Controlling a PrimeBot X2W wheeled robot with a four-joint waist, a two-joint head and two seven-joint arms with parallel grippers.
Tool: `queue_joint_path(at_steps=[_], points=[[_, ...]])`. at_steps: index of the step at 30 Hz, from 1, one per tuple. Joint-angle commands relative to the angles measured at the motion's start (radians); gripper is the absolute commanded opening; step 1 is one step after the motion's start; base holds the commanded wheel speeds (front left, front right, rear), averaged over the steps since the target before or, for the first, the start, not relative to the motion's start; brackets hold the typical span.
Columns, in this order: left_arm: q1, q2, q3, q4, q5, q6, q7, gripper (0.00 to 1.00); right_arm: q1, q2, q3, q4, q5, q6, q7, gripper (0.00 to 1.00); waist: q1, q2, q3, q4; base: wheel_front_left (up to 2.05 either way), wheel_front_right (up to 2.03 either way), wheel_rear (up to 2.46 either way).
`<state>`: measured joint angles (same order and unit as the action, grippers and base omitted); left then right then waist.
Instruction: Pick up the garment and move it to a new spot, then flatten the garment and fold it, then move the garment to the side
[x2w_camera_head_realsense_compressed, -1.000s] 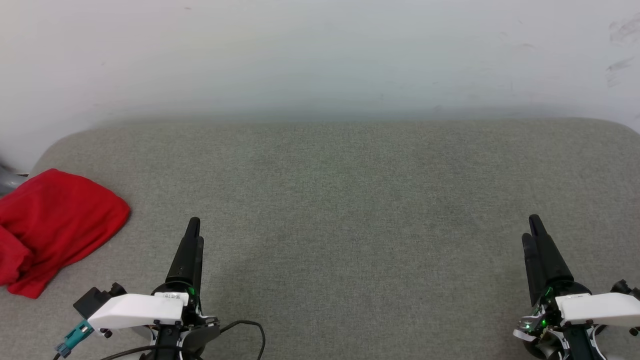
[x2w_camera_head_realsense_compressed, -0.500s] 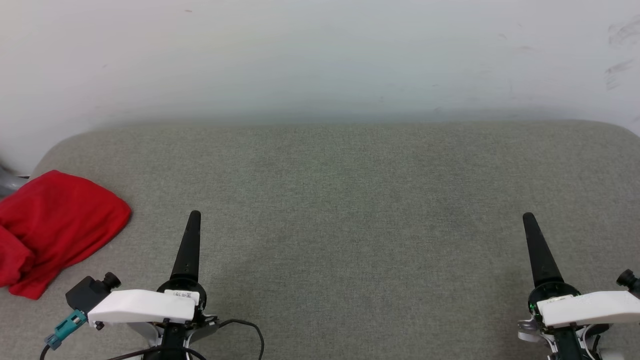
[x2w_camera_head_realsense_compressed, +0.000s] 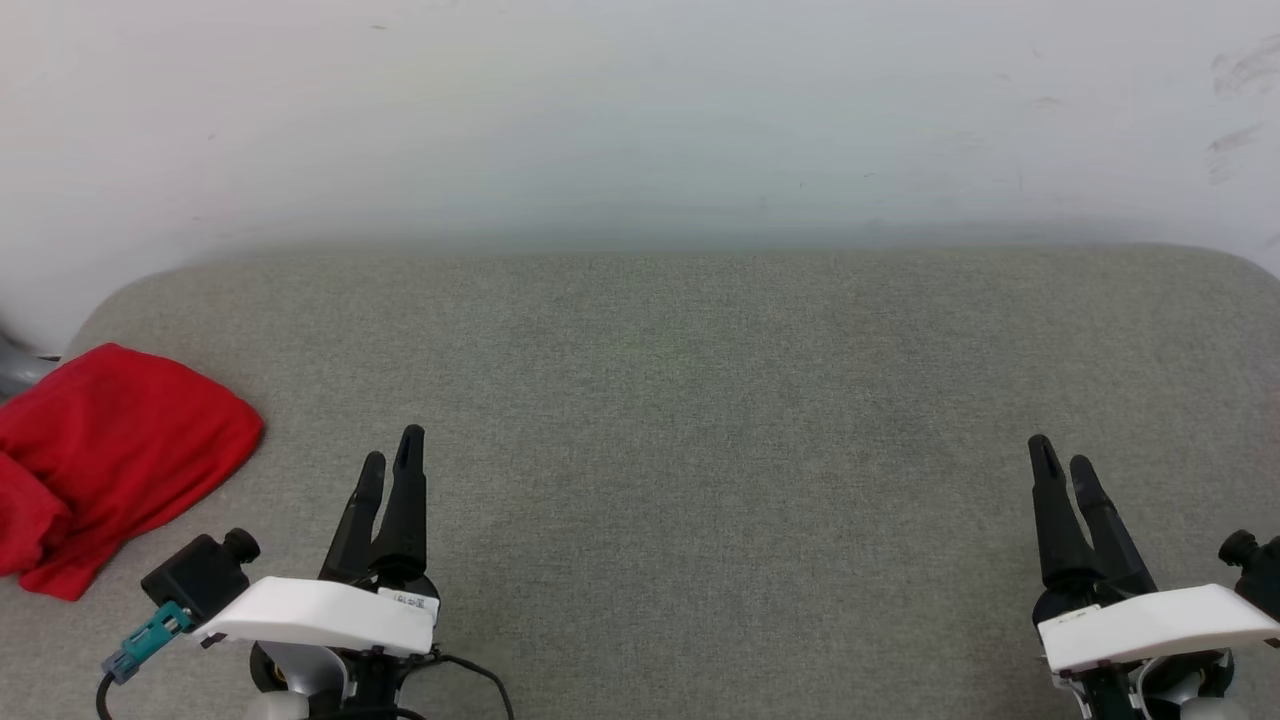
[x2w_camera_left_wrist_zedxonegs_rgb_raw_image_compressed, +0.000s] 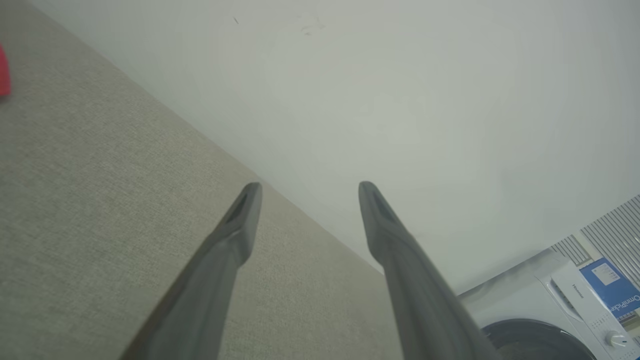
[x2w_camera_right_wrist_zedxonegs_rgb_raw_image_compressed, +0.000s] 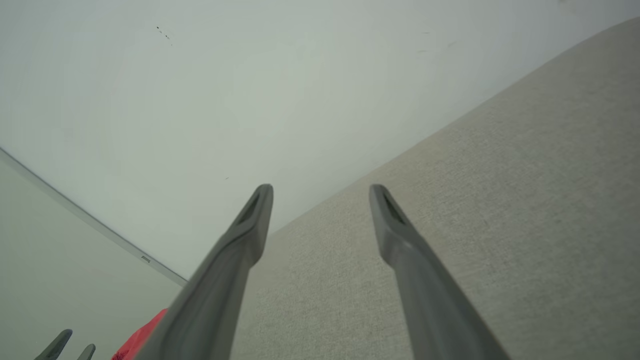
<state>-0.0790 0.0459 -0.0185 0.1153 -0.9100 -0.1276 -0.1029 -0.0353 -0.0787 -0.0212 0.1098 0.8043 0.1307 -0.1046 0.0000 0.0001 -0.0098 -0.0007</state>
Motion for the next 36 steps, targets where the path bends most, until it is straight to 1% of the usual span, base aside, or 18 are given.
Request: queue_joint_path(at_steps=[1,15,16,28,36], points=[[-0.005,0.004,0.002,-0.01,0.04,-0.003,-0.01,1.0,-0.006,0.0,0.0,-0.011,-0.038,0.0,-0.007,1.0,0.0,-0.0001,0.0,0.0,0.0,0.0,0.0],[0.006,0.005,-0.009,0.001,0.367,0.018,-0.049,1.0,-0.015,0.004,-0.012,-0.012,-0.317,0.0,-0.023,1.0,0.0,-0.0001,-0.002,-0.001,0.0,0.0,0.0],[0.009,0.005,-0.012,0.001,0.42,0.023,-0.056,1.0,-0.014,0.006,-0.014,-0.021,-0.367,0.0,-0.027,1.0,0.0,-0.0001,-0.003,-0.001,0.0,0.0,0.0],[0.016,0.005,-0.013,0.012,0.558,0.036,-0.086,1.0,-0.002,0.006,-0.007,-0.054,-0.535,0.0,-0.024,1.0,0.0,-0.0001,-0.003,0.001,0.0,0.0,0.0],[0.016,0.006,-0.019,0.025,0.644,0.041,-0.104,1.0,0.007,0.01,-0.011,-0.068,-0.61,0.0,-0.015,1.0,0.0,-0.0001,-0.004,0.003,0.0,0.0,0.0]])
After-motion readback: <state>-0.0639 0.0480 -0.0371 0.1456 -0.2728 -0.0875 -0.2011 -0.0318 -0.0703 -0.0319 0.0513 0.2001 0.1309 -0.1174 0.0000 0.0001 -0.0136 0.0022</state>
